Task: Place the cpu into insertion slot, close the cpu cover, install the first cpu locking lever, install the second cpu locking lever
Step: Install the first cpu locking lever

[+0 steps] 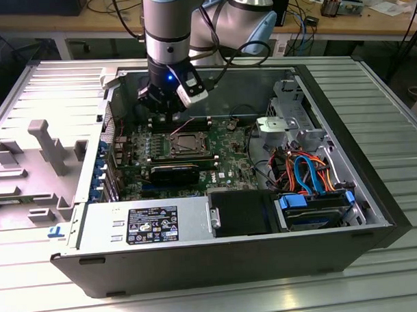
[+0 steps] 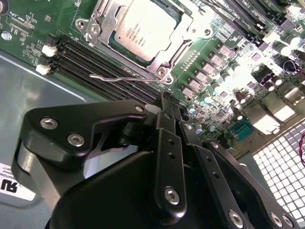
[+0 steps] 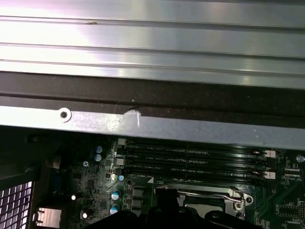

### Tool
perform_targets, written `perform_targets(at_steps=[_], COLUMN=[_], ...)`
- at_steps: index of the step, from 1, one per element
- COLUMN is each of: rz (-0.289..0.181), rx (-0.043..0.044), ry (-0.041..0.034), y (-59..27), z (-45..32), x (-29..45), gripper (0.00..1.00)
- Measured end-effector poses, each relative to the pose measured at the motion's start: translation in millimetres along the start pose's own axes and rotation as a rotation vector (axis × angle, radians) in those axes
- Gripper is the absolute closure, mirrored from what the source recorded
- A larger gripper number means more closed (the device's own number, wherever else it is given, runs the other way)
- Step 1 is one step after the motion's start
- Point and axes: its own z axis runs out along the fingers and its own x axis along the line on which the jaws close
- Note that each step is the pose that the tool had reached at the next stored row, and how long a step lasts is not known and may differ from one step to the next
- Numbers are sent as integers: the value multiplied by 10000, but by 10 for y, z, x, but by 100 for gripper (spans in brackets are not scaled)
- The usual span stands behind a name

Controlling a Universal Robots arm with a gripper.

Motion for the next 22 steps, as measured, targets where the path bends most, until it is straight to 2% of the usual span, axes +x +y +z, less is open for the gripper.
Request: perform_targets(at_steps=[3,6,22], rz=[0,0,0], rx=[-1,-1,-1], ry=[0,0,-1], y=[-1,-5,-9], z=[12,60,98], x=[-1,-3,-8], gripper=[89,89,89])
